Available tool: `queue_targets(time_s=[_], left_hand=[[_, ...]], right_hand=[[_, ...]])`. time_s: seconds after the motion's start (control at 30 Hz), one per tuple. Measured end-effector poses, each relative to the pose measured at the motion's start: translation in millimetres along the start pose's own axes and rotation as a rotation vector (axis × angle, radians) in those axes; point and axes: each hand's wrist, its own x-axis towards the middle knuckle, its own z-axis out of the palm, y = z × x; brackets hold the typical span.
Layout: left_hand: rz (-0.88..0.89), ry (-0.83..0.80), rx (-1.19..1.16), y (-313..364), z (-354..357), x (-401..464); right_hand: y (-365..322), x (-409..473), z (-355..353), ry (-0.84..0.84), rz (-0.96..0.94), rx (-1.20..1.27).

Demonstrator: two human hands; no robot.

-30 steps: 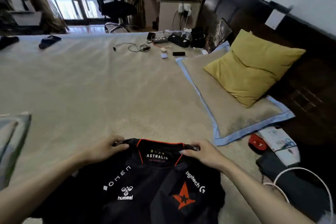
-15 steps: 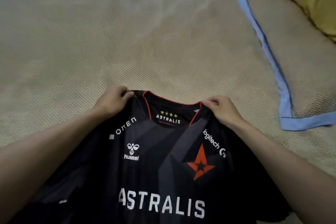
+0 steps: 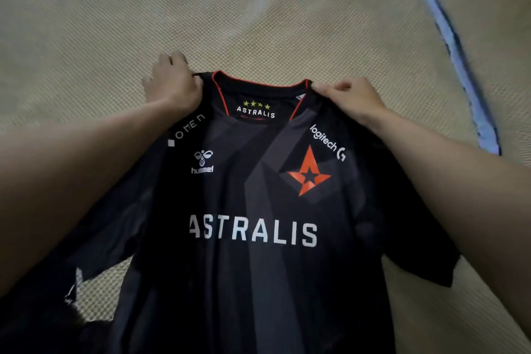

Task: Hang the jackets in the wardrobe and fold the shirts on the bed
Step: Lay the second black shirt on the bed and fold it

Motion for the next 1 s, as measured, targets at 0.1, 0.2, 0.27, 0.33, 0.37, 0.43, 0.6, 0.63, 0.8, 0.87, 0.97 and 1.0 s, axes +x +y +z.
queue_targets(time_s=[0.1, 0.2, 0.27, 0.33, 0.37, 0.43, 0.6, 0.63, 0.8, 0.87, 0.97, 1.0], left_hand=[[0.365, 0.121, 0.072, 18.1, 2.5, -34.9], [0.757, 0.028, 0.047, 46.1, 26.2, -91.9], [0.855, -0.075, 0.037, 69.5, 50.8, -134.1], [0.862, -0.147, 0.048, 91.4, 74.6, -170.2], [0.831, -0.165, 0.05, 99.3, 83.9, -181.9], [0.742, -0.169, 0.059, 109.3, 94.3, -193.2], [0.705, -0.179, 0.107, 113.8, 95.5, -197.6], [0.705, -0.181, 0.116, 113.8, 93.8, -196.9], [0.761, -0.154, 0.14, 115.2, 83.9, -217.5], [0.805, -0.177, 0.123, 110.2, 86.9, -239.7], [0.768, -0.206, 0.113, 105.4, 88.4, -259.8], [0.755, -0.197, 0.107, 105.2, 86.6, -261.4]], right_hand=[[18.3, -20.9, -37.8, -0.23, 0.112, 0.036], [29.5, -36.0, -77.7, -0.578, 0.242, -0.097], [37.2, -47.6, -96.1, -0.741, 0.353, -0.155], [47.6, -59.1, -110.3, -0.791, 0.409, -0.157], [54.4, -63.6, -115.7, -0.77, 0.418, -0.147], [72.4, -68.6, -123.1, -0.609, 0.366, -0.145], [122.0, -81.5, -130.3, -0.042, 0.171, -0.185], [126.8, -88.1, -132.5, -0.034, 0.2, -0.184], [145.8, -117.9, -139.3, 0.049, 0.198, -0.622], [151.4, -132.0, -137.1, 0.204, 0.122, -0.752], [147.1, -158.7, -113.1, 0.322, -0.03, -0.826], [143.0, -168.2, -98.9, 0.3, -0.119, -0.806]])
